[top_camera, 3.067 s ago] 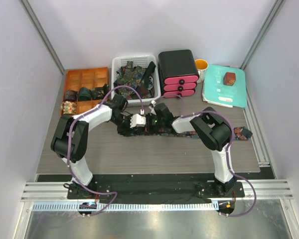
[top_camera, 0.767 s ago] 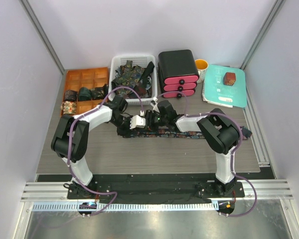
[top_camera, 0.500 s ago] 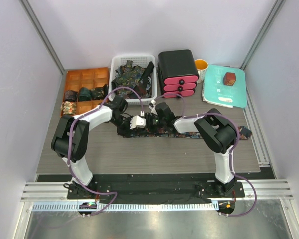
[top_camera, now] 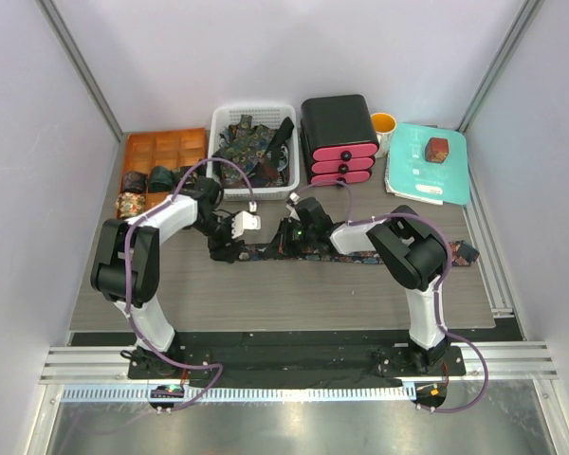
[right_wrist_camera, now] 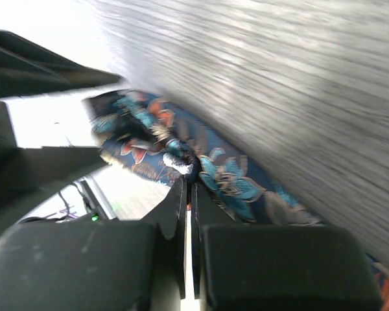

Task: Roll the ties
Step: Roll the tie at the center of the board.

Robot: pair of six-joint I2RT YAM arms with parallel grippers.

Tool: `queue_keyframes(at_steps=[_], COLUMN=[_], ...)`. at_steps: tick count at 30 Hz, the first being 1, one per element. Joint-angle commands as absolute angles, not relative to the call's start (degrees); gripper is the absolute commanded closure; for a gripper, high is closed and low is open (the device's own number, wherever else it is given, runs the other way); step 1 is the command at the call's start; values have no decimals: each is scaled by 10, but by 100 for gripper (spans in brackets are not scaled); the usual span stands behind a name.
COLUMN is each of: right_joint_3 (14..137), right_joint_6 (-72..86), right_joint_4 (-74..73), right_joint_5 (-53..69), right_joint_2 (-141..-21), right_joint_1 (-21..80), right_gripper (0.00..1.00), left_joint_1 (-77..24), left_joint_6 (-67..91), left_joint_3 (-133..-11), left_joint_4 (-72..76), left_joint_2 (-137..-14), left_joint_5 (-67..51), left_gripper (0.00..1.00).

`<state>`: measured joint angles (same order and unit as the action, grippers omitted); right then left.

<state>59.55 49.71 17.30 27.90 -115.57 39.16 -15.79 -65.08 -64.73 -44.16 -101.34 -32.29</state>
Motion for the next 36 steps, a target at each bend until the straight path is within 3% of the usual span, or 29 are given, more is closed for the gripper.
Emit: queue_keyframes(at_steps=[1, 11, 23, 27, 32, 36], right_joint_3=[603, 611, 613, 610, 626, 638], right_joint_6=[480, 480, 486, 494, 498, 505], right_joint_4=[148, 131, 143, 161, 167, 169], right_joint_5=[257, 250, 262, 270, 283, 293], right_joint_2=[-1168, -1176, -1165, -1156, -1140, -1131], right_joint_1=[393, 391, 392, 392, 392, 391], right_gripper=[99, 99, 99, 99, 99, 99], left_joint_1=[-140, -154, -200, -207, -209, -210], left_joint_6=[-681, -661, -657, -654, -652, -652], left_joint_3=[-657, -650, -635, -642, -640, -638], left_joint_4=[-469, -427, -405, -410, -407, -405], left_joint_2=[-987, -992, -1012, -1027, -1030, -1029], left_joint_5=[-330, -367, -327, -314, -309, -307], left_gripper=[36, 30, 29, 37, 41, 57])
